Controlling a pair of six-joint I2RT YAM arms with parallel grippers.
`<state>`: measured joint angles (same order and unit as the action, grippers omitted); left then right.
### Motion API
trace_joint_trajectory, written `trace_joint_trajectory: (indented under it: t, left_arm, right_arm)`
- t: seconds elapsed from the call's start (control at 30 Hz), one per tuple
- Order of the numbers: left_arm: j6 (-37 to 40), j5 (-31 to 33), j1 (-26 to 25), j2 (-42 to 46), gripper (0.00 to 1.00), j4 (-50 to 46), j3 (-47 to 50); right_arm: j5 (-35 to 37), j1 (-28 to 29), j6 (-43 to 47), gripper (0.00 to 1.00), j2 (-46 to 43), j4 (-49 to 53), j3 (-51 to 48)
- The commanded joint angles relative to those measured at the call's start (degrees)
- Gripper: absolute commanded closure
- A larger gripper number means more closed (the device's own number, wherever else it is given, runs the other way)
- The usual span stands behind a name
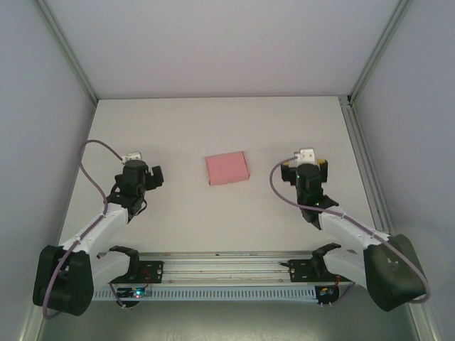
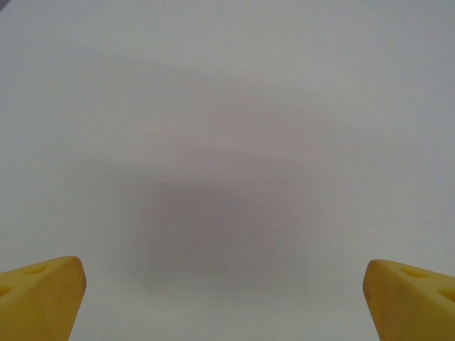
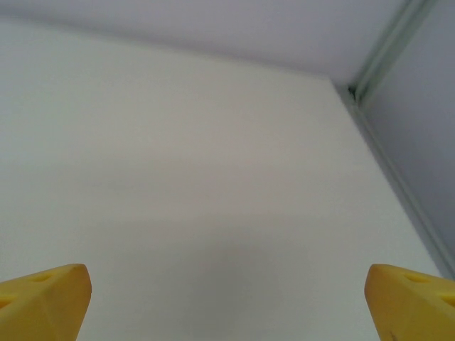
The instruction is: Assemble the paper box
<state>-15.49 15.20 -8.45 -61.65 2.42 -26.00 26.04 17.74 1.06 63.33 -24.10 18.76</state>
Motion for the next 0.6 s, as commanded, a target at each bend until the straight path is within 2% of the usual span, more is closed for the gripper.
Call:
trace_joint_trajectory:
  t: [0.0, 0.1, 0.17, 0.27, 0.3, 0.37, 0.4, 0.43, 0.47, 0.53, 0.57]
  left_arm:
    - [10.5, 4.5, 1.0, -2.8, 0.0, 21.6, 3.5]
    - [11.4, 2.8, 1.1, -6.5, 0.0, 30.2, 6.5]
    - [12.7, -0.3, 1.3, -9.7, 0.0, 38.2, 9.0]
    - [14.3, -2.6, 1.8, -11.9, 0.0, 40.2, 8.4]
    - [14.7, -3.0, 1.9, -12.8, 0.0, 42.0, 8.7]
    - [16.2, -4.2, 2.4, -14.7, 0.0, 46.7, 9.3]
    - [16.6, -5.5, 2.9, -15.6, 0.0, 47.8, 9.5]
    - [16.8, -6.7, 3.6, -18.3, 0.0, 51.9, 10.3]
    - [16.3, -6.6, 4.1, -22.3, 0.0, 57.0, 10.8]
    - [16.3, -5.0, 5.1, -31.9, 0.01, 67.6, 9.5]
    - [14.5, -6.2, 5.6, -27.8, 0.0, 55.5, 7.6]
  right_arm:
    - [-7.5, -5.4, 1.8, 0.02, 1.7, -19.9, -5.4]
    - [-14.2, -9.7, -0.6, 0.02, 5.9, -33.6, -9.2]
    - [-14.0, -10.7, 2.2, 0.02, 9.0, -35.5, -8.4]
    - [-17.6, -13.0, 1.4, 0.02, 14.8, -41.6, -7.9]
    - [-18.9, -13.7, 1.1, 0.02, 17.6, -42.4, -7.3]
    - [-18.7, -13.9, 0.5, 0.02, 26.7, -51.7, -6.3]
    - [-18.9, -13.9, 0.5, 0.02, 26.0, -50.7, -5.8]
    - [-18.9, -14.3, 0.4, 0.02, 22.1, -39.9, -3.7]
    - [-18.5, -14.6, -0.4, 0.02, 22.0, -34.4, -1.1]
    - [-22.2, -17.4, -3.2, 0.02, 24.8, -39.7, -1.1]
    - [-23.9, -18.2, -3.7, 0.02, 24.5, -39.1, -1.3]
